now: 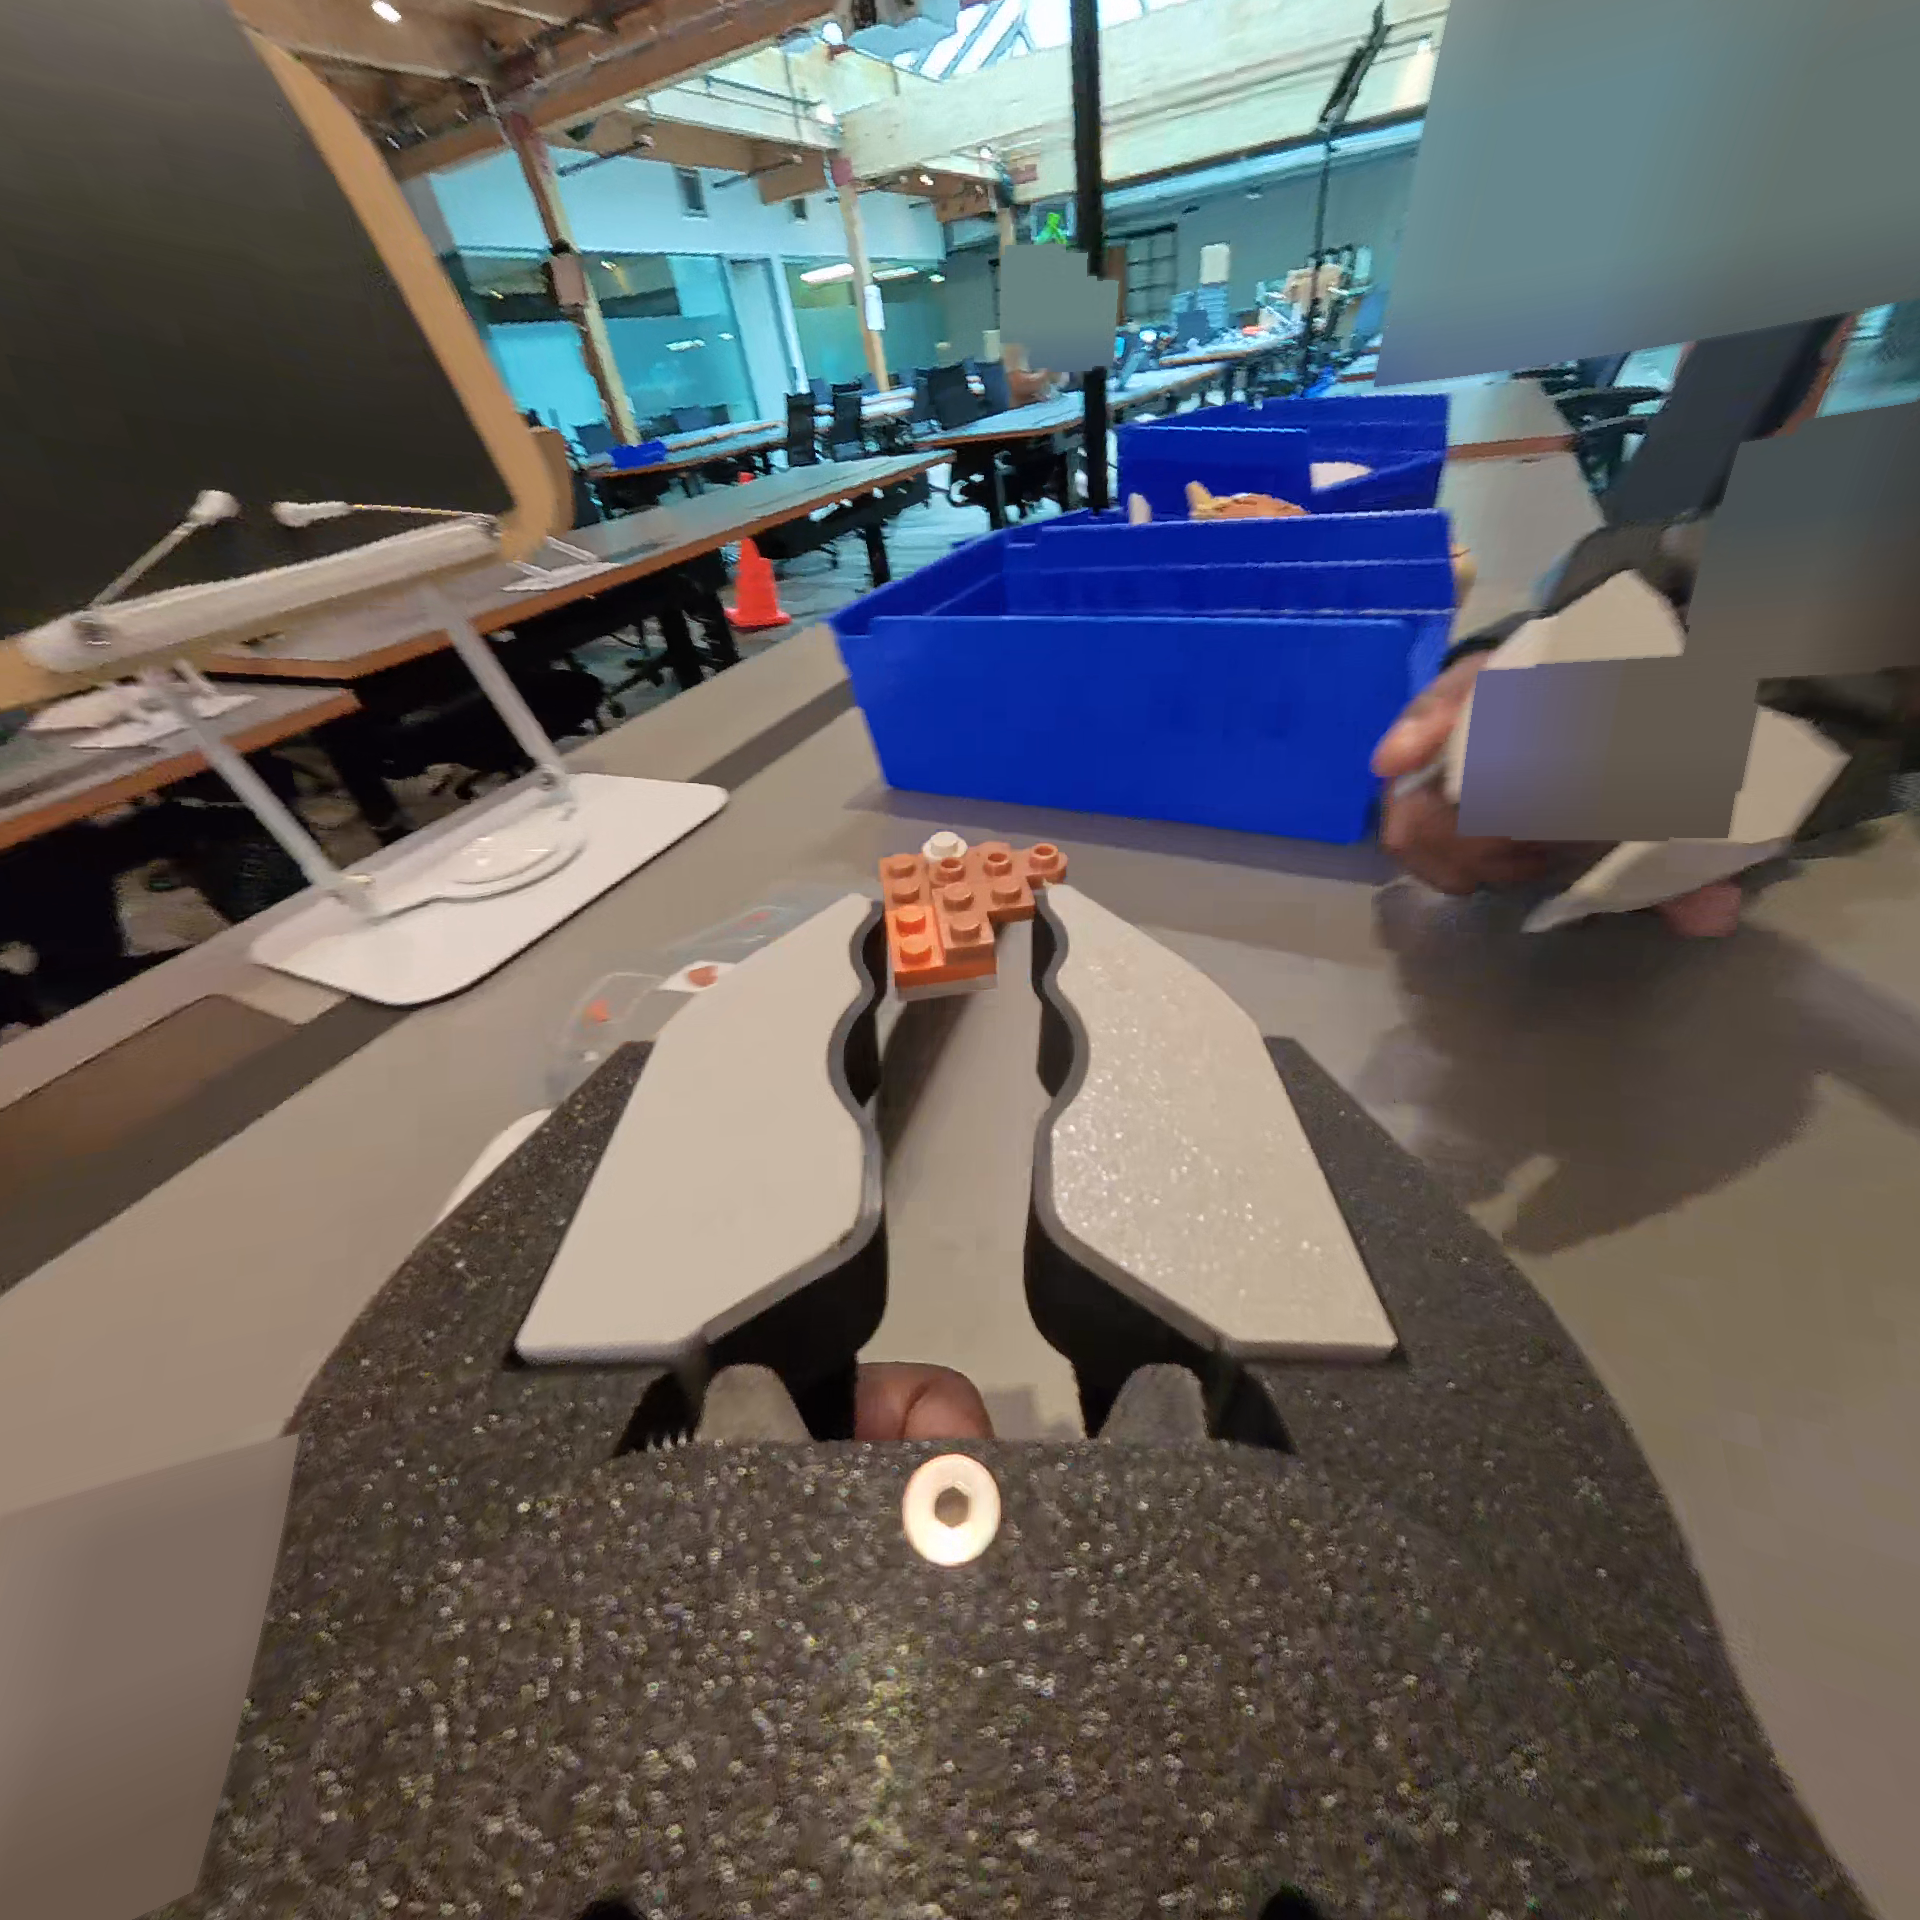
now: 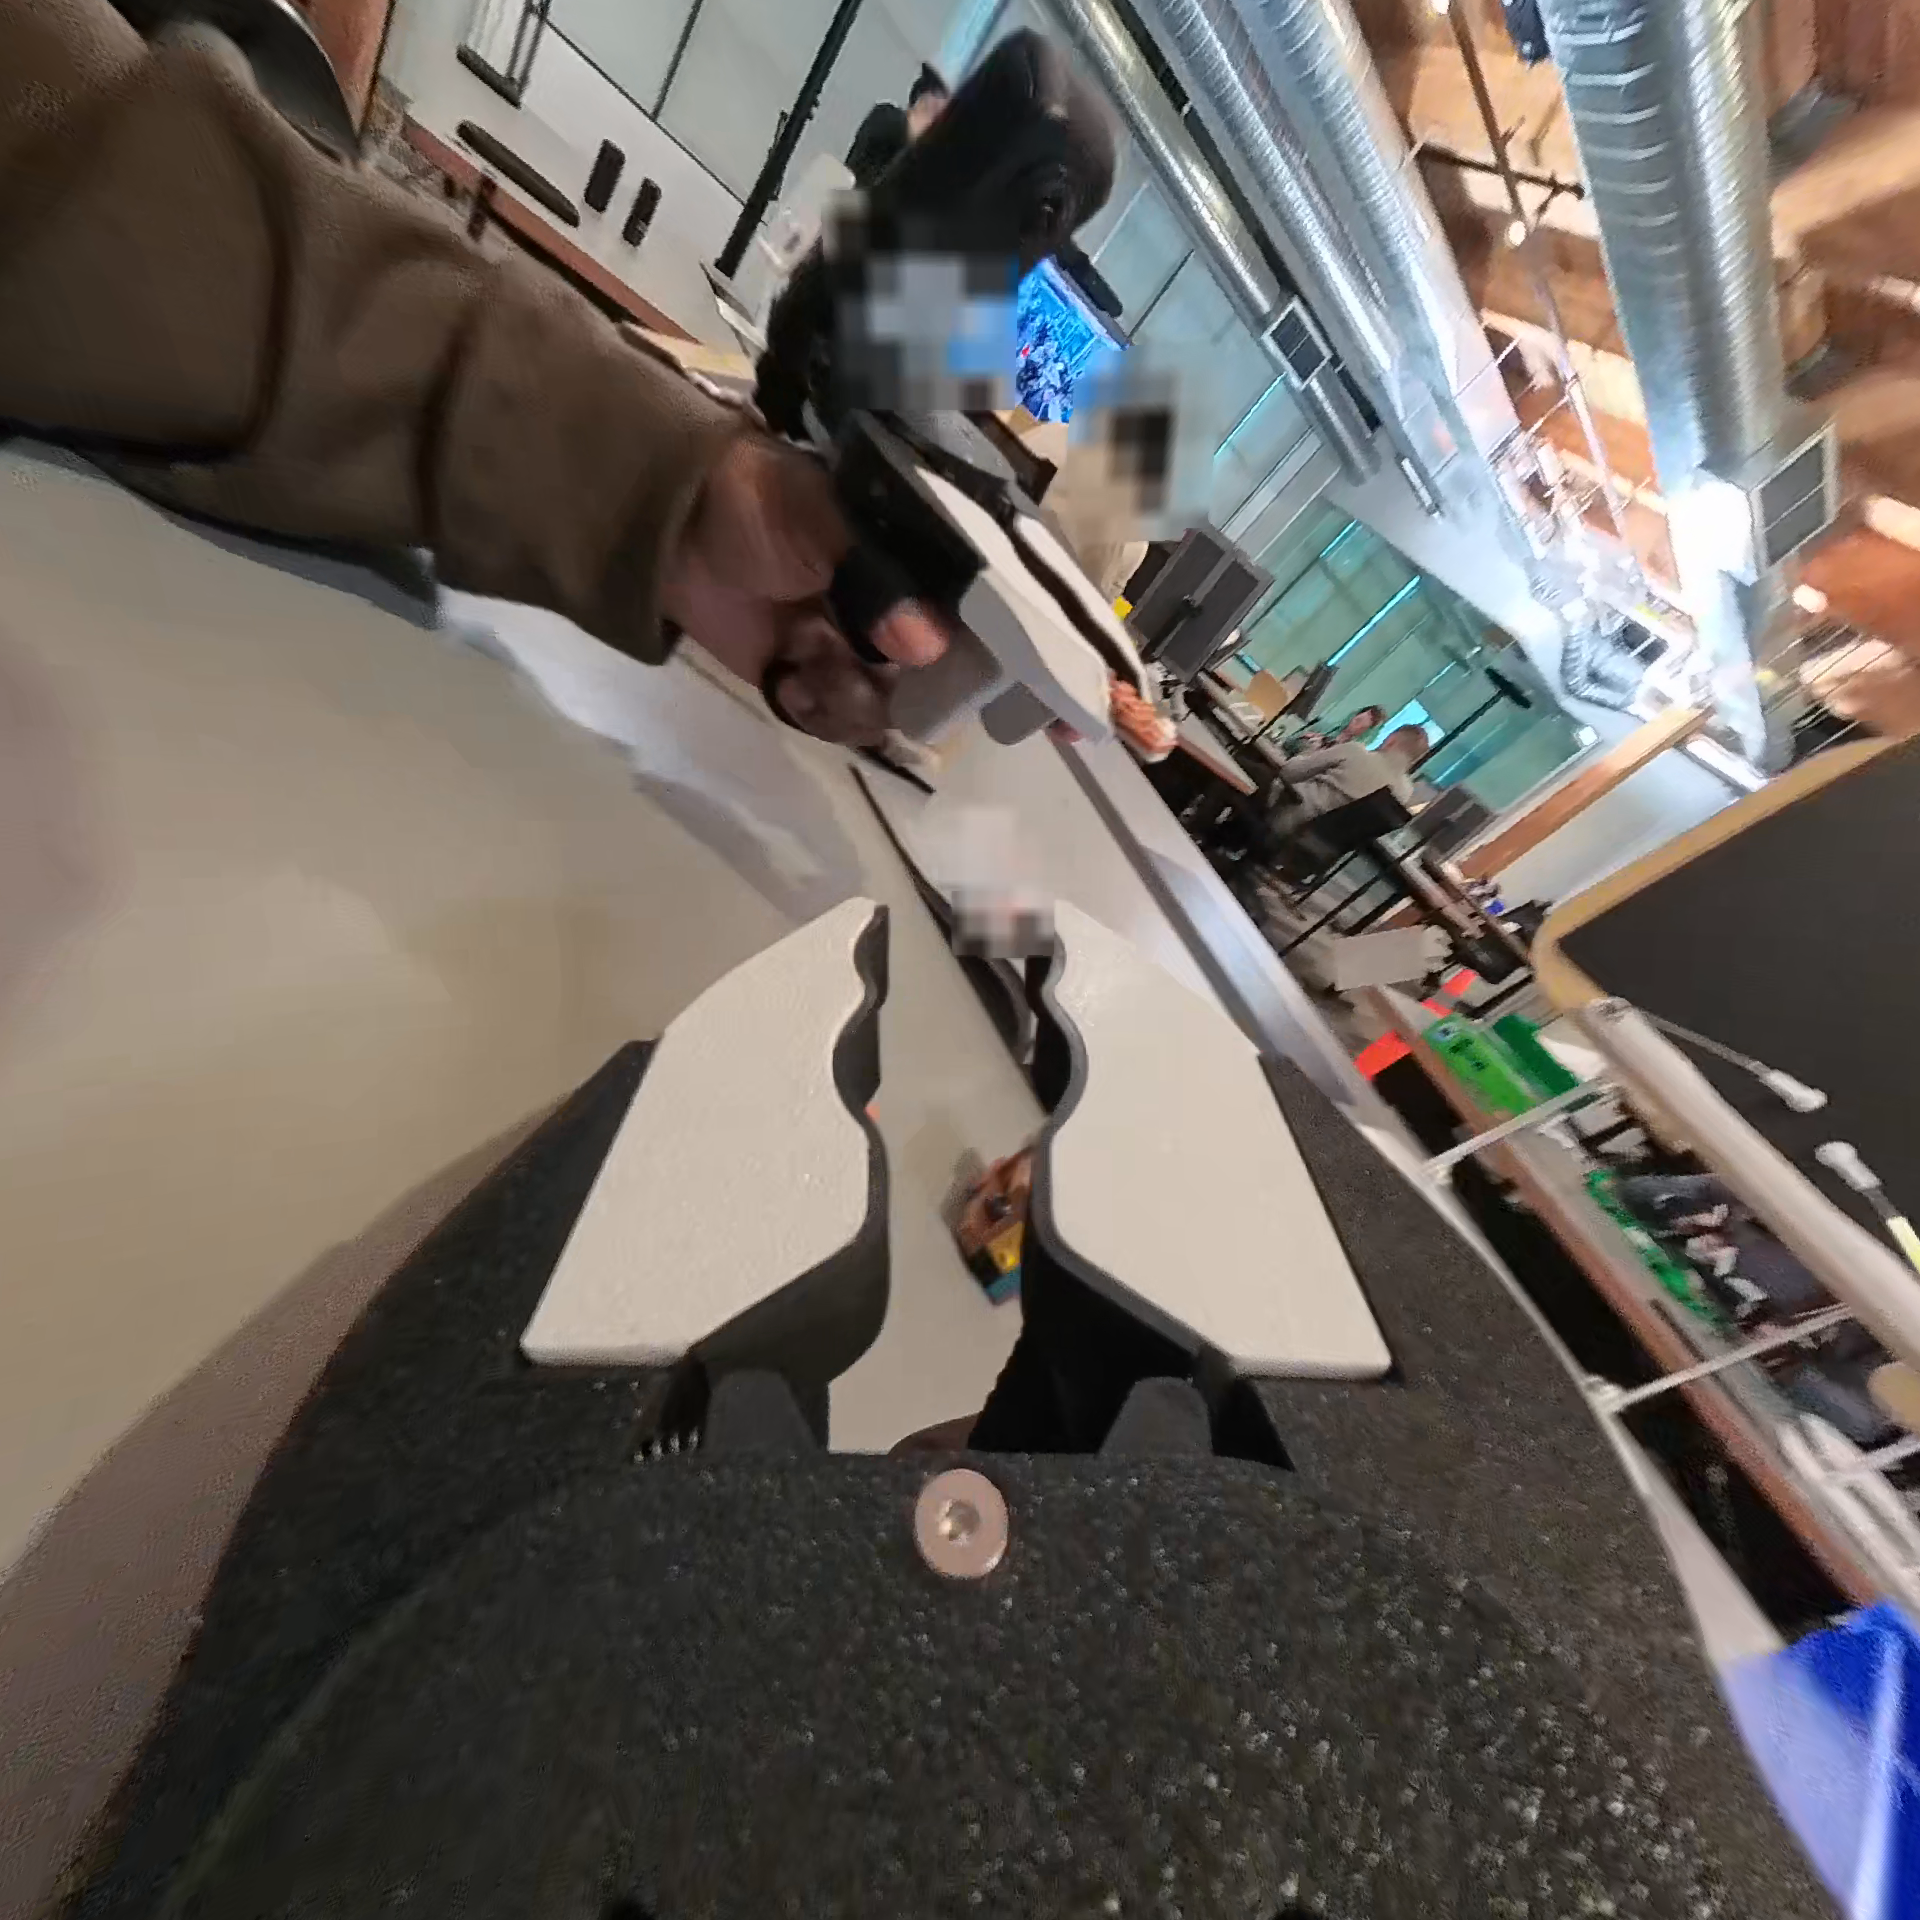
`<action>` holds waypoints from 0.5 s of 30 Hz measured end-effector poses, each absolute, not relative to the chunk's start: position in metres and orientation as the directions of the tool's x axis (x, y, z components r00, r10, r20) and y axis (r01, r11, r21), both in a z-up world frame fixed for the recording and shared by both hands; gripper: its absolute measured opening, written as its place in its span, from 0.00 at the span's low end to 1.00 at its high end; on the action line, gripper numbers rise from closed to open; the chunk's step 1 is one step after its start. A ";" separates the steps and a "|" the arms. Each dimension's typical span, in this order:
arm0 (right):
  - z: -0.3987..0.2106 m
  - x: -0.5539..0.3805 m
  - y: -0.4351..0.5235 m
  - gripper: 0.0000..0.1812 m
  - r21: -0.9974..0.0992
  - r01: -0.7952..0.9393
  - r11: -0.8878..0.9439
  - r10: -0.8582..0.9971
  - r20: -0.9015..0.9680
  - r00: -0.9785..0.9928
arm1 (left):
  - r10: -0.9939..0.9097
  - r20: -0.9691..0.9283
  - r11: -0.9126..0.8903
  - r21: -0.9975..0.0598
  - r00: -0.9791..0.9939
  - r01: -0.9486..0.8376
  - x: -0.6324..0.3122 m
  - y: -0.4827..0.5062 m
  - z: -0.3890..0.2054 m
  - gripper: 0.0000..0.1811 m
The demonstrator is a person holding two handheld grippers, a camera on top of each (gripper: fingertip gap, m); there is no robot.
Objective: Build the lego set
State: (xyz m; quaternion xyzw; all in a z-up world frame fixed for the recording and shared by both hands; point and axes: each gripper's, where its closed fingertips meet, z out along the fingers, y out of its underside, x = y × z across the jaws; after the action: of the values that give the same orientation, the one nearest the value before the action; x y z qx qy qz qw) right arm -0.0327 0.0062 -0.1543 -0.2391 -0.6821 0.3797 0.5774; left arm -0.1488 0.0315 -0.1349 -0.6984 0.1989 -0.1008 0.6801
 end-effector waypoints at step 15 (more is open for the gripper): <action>-0.170 -0.042 0.021 0.10 -0.931 -0.004 0.366 0.888 0.351 -0.298 | -0.381 -0.141 0.109 -0.988 0.914 -0.108 -0.153 0.020 -0.150 0.14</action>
State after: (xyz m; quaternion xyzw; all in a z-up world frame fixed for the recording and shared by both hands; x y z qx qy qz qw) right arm -0.0420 0.0205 -0.1702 -0.3324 -0.6652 0.4544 0.4906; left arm -0.1530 0.0196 -0.1500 -0.6608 0.1850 -0.0949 0.7212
